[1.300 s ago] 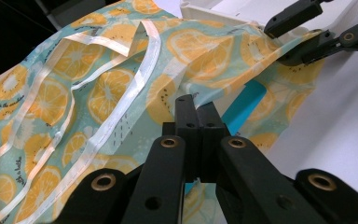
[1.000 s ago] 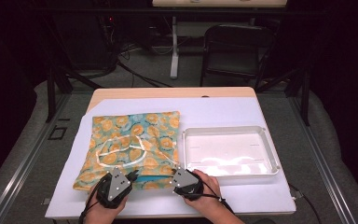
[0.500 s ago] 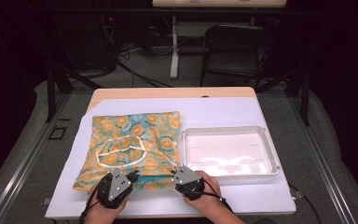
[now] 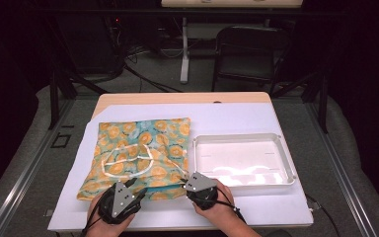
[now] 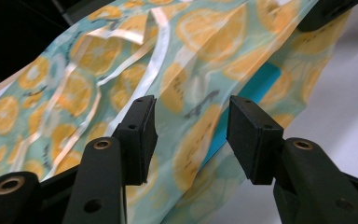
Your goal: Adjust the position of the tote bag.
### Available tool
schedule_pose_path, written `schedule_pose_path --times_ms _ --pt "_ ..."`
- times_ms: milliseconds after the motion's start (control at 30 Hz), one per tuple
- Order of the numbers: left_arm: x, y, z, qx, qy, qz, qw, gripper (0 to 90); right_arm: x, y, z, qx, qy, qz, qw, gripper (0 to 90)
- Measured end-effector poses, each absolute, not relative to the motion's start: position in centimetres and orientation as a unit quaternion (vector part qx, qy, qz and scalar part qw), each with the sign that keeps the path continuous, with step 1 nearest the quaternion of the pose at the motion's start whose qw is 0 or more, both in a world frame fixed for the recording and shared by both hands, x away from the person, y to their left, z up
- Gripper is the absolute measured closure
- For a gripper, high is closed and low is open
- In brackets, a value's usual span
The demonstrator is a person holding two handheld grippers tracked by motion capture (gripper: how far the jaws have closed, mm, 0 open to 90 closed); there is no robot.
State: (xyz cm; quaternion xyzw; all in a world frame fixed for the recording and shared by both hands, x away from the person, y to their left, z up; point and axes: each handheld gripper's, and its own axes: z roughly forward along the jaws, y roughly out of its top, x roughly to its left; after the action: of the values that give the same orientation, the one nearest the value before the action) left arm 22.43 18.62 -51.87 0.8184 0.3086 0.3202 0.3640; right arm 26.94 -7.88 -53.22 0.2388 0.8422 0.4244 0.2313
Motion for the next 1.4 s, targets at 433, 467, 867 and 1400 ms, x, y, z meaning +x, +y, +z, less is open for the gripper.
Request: schedule_pose_path --times_ms 433,467,867,1400 --pt "22.2 20.7 -51.8 0.811 0.329 0.336 0.350 50.9 27.0 -8.1 -52.6 0.238 0.836 0.441 0.226 90.0" --pt "22.1 20.9 -51.7 0.811 0.331 0.334 0.349 50.9 27.0 -8.1 -52.6 0.238 0.836 0.441 0.226 90.0" --pt "21.1 27.4 -50.0 0.763 0.410 0.360 0.347 47.9 27.4 -8.3 -52.5 0.248 0.829 0.451 0.217 90.0" --pt "19.9 31.8 -51.2 0.749 0.471 0.355 0.302 50.5 27.6 -8.4 -52.4 0.250 0.830 0.450 0.214 90.0"
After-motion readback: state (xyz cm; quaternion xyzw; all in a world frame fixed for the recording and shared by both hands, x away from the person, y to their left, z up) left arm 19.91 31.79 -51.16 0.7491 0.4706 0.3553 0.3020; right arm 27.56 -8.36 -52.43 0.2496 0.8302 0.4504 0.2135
